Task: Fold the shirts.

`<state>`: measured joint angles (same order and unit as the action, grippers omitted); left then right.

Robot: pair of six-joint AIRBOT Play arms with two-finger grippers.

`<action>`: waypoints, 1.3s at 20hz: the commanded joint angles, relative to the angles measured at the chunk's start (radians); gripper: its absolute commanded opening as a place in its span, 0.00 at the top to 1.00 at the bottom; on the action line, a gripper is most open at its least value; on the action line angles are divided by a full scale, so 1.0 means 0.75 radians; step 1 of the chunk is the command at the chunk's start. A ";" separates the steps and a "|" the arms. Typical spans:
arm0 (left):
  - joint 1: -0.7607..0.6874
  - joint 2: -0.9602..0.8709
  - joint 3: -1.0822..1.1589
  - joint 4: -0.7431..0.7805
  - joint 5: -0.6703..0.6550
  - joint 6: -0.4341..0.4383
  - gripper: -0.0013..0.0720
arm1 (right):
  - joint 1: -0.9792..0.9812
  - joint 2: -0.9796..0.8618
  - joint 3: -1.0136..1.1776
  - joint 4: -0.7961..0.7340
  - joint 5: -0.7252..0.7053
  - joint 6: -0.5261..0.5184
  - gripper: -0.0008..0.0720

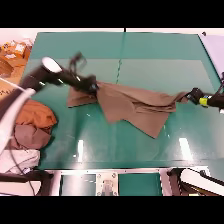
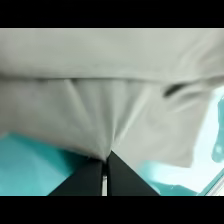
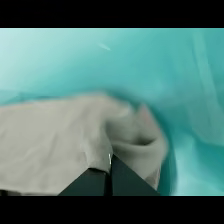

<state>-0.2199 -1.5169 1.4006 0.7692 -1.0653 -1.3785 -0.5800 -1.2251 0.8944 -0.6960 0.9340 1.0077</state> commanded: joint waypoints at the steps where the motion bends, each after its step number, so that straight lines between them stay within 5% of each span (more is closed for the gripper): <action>1: 0.130 0.249 0.293 0.095 -0.140 -0.010 0.95 | 0.001 0.129 0.207 0.000 0.213 0.077 0.97; 8: 0.247 0.590 0.906 0.145 -0.189 -0.001 0.95 | -0.010 0.541 0.803 -0.092 0.351 0.292 0.97; 15: 0.247 0.896 0.945 0.243 -0.048 0.034 0.95 | -0.165 0.750 1.159 -0.309 0.252 0.533 0.97; 21: 0.247 0.793 0.737 0.263 -0.096 -0.040 0.95 | -0.161 0.563 1.111 -0.251 0.278 0.532 0.97; 26: 0.246 0.503 0.444 0.255 -0.056 -0.081 0.95 | 0.012 0.215 0.854 -0.215 0.252 0.346 0.97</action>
<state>-0.0360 -1.0355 1.8389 0.9646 -1.1282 -1.4204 -0.6338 -0.9432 1.6222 -0.8734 1.1374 1.3388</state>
